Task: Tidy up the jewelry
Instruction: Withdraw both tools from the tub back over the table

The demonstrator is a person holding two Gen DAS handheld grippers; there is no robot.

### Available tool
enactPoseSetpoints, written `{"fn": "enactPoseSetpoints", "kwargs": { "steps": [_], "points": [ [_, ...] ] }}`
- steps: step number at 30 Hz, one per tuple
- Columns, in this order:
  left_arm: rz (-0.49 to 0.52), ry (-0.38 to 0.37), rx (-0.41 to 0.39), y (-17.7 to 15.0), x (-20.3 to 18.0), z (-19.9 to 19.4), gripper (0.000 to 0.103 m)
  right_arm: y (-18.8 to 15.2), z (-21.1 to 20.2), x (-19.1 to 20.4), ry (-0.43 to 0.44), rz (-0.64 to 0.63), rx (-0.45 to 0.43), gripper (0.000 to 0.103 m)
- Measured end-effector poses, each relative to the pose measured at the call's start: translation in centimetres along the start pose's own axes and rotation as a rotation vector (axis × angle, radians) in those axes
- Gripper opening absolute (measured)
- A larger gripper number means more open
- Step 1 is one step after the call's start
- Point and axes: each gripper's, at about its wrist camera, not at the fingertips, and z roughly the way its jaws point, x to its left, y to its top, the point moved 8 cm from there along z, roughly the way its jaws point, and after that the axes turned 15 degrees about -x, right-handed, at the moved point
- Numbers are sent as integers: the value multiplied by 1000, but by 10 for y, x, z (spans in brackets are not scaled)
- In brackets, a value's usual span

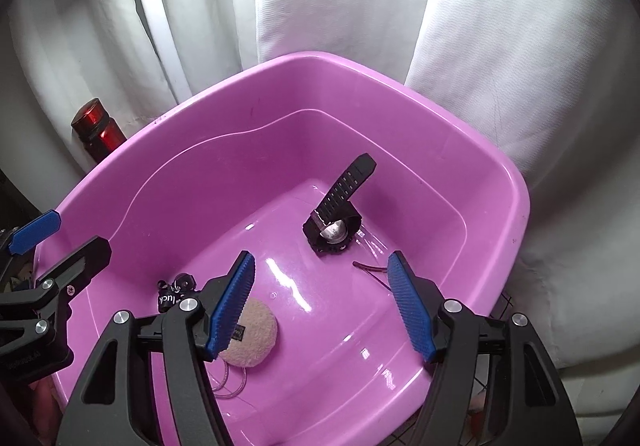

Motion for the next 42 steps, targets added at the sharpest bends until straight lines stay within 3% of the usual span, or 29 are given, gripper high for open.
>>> {"fn": "enactPoseSetpoints", "kwargs": {
  "steps": [26, 37, 42],
  "points": [
    [12, 16, -71, 7, -11, -51, 92, -5, -58, -2, 17, 20, -103, 66],
    [28, -39, -104, 2, -45, -84, 94, -26, -109, -21, 13, 80, -156, 66],
    [28, -98, -105, -5, -71, -97, 95, -48, -137, -42, -16, 110, -169, 66]
  ]
}}
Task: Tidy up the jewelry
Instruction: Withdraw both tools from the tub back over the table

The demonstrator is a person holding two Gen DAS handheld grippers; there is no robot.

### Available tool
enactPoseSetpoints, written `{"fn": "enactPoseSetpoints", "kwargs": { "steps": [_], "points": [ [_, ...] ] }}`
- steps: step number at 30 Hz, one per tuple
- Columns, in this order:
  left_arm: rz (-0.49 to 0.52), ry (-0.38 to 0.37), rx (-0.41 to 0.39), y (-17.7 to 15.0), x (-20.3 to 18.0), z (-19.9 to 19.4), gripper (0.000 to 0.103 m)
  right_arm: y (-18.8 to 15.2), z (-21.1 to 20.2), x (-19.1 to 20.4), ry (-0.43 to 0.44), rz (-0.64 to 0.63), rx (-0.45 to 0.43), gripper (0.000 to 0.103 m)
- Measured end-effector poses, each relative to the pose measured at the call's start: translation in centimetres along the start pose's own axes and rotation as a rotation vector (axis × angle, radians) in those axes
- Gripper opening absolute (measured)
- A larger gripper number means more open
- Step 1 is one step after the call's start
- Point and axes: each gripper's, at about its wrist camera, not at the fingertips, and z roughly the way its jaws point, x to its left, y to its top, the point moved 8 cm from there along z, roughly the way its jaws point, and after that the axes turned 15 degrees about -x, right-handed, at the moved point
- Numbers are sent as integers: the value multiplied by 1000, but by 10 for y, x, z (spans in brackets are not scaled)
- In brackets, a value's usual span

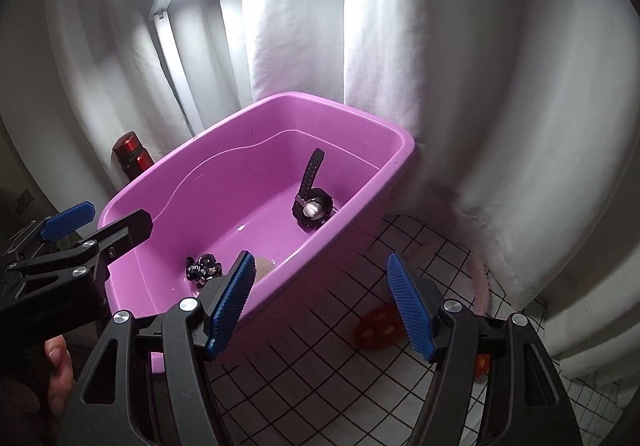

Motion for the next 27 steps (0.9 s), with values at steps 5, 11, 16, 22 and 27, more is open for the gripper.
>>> {"fn": "enactPoseSetpoints", "kwargs": {
  "steps": [5, 11, 16, 22, 27],
  "points": [
    [9, -77, 5, -7, -38, -12, 95, -27, -34, -42, -55, 72, 0, 66],
    [39, -172, 14, -21, -86, -24, 95, -71, -79, -98, -158, 152, 23, 66],
    [66, -241, 31, -39, -121, -33, 95, -108, -112, -136, -250, 214, 50, 66],
    [106, -288, 71, -59, -156, -29, 95, -137, -137, -172, -319, 295, 64, 66],
    [126, -294, 108, -77, -171, -15, 95, -146, -139, -189, -346, 323, 59, 66]
  ]
}}
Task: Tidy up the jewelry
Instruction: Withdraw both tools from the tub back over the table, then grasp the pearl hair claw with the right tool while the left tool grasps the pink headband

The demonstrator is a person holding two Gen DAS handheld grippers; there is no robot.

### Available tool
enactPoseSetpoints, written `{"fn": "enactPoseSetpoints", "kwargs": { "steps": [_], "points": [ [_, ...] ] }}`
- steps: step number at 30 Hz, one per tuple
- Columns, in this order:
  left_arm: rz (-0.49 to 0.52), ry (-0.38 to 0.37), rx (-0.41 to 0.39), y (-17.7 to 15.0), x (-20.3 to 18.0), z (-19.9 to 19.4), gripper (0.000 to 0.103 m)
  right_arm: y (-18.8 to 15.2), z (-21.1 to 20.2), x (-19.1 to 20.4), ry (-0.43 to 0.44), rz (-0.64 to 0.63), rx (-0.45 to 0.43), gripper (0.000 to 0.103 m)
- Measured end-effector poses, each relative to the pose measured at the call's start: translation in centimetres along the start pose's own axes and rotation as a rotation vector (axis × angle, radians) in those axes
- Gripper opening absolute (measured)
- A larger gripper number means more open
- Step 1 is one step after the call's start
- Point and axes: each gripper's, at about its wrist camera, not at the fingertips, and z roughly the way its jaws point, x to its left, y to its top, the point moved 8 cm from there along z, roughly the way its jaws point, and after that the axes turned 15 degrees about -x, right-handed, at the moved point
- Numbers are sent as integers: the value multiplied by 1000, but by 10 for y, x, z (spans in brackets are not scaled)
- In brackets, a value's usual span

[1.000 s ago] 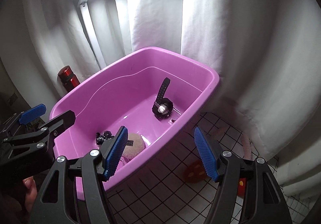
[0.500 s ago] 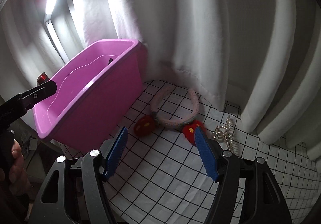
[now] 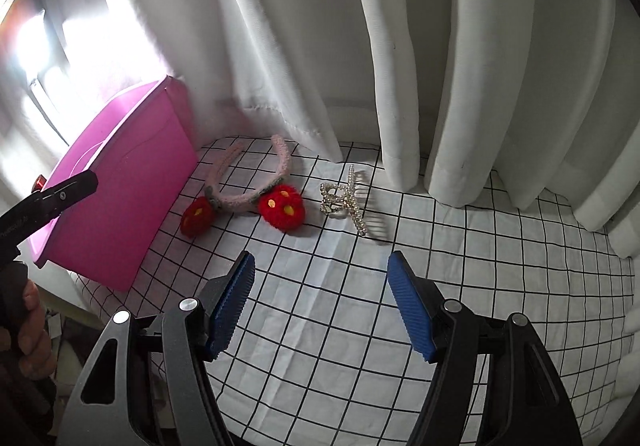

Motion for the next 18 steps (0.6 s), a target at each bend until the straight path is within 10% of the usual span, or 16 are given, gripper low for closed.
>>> {"fn": "enactPoseSetpoints", "kwargs": {
  "steps": [18],
  "points": [
    [22, 101, 99, -33, -9, 113, 95, -15, 78, -31, -16, 27, 24, 66]
  ]
}}
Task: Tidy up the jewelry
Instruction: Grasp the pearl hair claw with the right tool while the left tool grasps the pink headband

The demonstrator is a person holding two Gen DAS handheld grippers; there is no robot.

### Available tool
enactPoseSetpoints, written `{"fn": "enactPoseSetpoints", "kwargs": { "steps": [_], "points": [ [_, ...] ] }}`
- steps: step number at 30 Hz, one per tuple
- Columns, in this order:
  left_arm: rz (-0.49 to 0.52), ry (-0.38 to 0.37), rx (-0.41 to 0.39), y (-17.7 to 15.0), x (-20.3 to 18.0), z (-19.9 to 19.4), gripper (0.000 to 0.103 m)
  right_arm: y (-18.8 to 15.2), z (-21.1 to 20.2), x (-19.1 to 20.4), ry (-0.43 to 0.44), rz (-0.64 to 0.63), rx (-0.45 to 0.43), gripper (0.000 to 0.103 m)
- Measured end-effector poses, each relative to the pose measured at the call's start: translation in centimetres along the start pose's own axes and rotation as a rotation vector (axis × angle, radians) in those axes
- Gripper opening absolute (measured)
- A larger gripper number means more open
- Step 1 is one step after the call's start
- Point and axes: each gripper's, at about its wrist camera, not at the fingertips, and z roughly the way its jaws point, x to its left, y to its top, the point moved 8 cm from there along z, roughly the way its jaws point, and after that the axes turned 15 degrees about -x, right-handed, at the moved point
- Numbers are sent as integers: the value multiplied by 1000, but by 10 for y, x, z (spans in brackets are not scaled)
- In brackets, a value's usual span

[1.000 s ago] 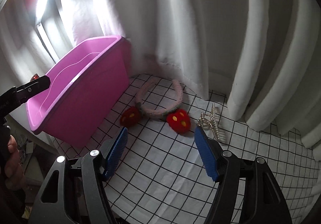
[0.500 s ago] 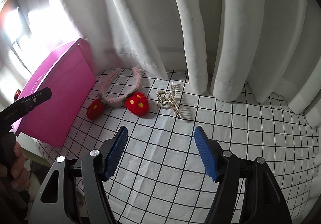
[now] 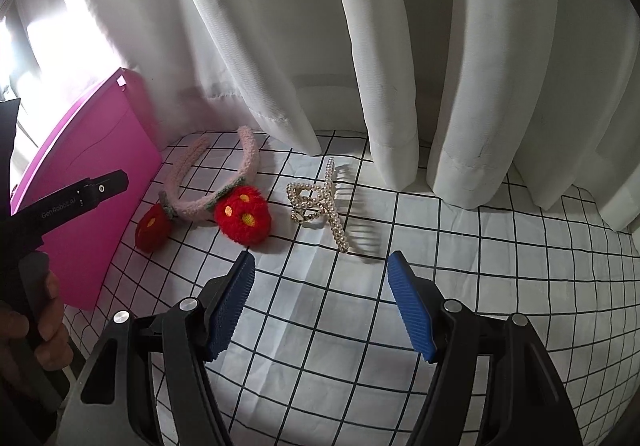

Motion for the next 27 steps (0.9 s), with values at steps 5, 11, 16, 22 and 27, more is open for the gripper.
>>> {"fn": "enactPoseSetpoints", "kwargs": {
  "steps": [5, 11, 16, 22, 27],
  "points": [
    [2, 22, 13, -4, 0, 30, 95, -1, 33, -6, 4, -6, 18, 66],
    [-8, 32, 31, -5, -1, 58, 95, -2, 70, -8, 24, -11, 48, 66],
    [-6, 46, 31, -3, -2, 73, 95, -3, 90, -7, 32, -28, 64, 66],
    [-20, 56, 47, -6, 3, 88, 95, -7, 106, -6, 39, -36, 80, 66],
    [-32, 59, 69, -10, 6, 100, 95, -8, 116, -5, 30, -43, 85, 66]
  ]
}}
